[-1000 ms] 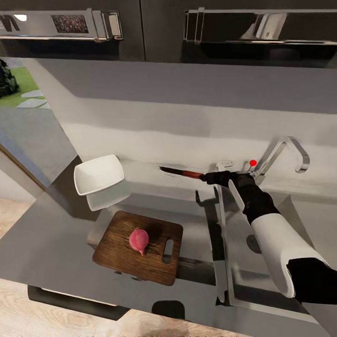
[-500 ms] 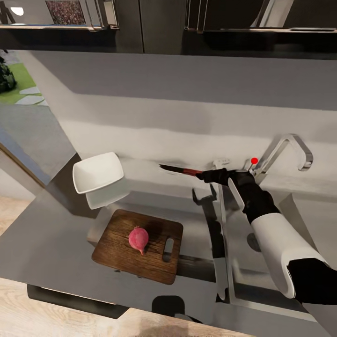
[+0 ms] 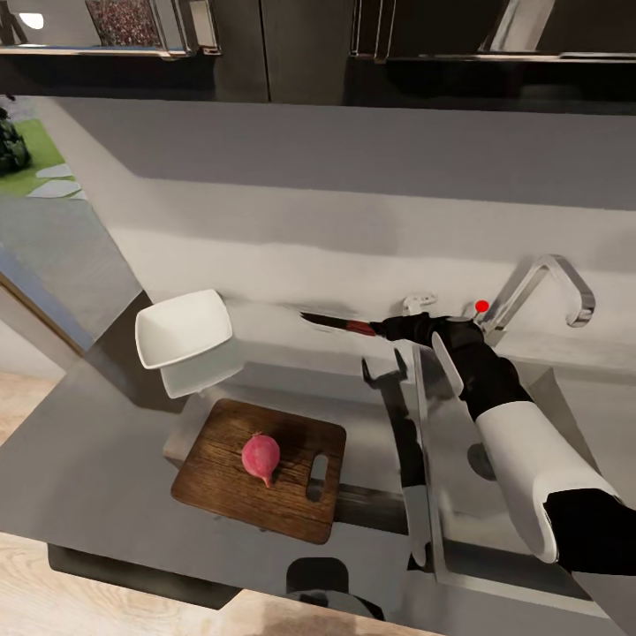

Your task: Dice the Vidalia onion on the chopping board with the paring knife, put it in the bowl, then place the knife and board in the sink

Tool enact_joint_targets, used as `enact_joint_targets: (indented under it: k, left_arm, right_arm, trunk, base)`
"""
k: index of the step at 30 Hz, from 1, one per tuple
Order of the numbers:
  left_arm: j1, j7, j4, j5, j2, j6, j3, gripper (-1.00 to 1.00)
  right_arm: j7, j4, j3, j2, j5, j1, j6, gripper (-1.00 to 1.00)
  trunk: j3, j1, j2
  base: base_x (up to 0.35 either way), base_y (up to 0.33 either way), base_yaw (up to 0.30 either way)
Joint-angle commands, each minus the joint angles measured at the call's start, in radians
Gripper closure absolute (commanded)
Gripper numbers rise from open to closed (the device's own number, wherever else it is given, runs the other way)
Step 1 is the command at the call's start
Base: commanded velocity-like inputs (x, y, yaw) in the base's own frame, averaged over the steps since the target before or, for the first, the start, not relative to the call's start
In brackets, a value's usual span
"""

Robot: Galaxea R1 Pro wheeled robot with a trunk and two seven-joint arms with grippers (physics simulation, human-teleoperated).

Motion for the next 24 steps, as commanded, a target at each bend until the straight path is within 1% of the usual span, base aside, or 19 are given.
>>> enact_joint_targets:
  k: [1, 24]
  left_arm:
    - [0.000, -0.001, -0.001, 0.007, 0.001, -0.002, -0.001, -1.00]
    - [0.000, -0.001, -0.001, 0.007, 0.001, -0.002, -0.001, -1.00]
  right_arm:
    - [-0.001, -0.001, 0.002, -0.001, -0.004, -0.001, 0.005, -1.00]
    - [0.000, 0.006, 0.003, 0.001, -0.007, -0.001, 0.006, -1.00]
  trunk:
    - [-0.001, 0.001, -0.002]
    - [-0.001, 0.001, -0.002]
  base:
    - [0.036, 0.000, 0.000]
    - [0.003, 0.000, 0.000]
